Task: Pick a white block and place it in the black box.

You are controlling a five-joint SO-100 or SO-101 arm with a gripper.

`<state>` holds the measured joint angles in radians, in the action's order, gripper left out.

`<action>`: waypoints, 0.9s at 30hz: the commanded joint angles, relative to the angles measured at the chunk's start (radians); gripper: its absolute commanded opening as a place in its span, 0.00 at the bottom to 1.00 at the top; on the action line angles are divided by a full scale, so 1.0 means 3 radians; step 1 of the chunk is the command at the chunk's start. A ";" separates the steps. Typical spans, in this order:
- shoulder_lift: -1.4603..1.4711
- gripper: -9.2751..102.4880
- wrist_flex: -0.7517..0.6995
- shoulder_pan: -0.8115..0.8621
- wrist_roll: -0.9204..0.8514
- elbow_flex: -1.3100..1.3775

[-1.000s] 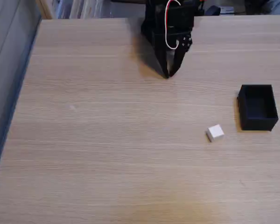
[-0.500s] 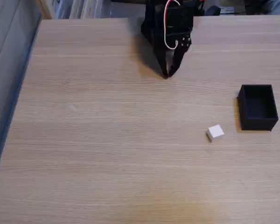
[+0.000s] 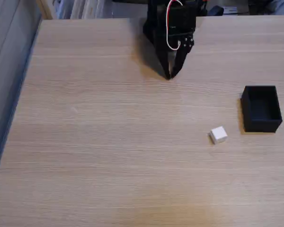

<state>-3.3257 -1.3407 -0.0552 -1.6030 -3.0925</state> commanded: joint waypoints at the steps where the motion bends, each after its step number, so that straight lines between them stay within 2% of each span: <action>1: 0.0026 0.08 -0.0015 0.0026 -0.0082 0.0015; 6: 0.0527 0.08 0.0199 -0.0097 0.0015 0.0440; 11: 0.1421 0.10 0.0460 -0.0317 0.0215 0.1125; 14: 0.2020 0.14 0.0486 -0.0445 0.0383 0.1606; 17: 0.2557 0.24 0.0486 -0.0578 0.0460 0.2020; 27: 0.3676 0.30 0.0890 -0.0706 0.0690 0.2572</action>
<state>-2.2856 -1.1029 -0.2638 -1.4113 -2.3761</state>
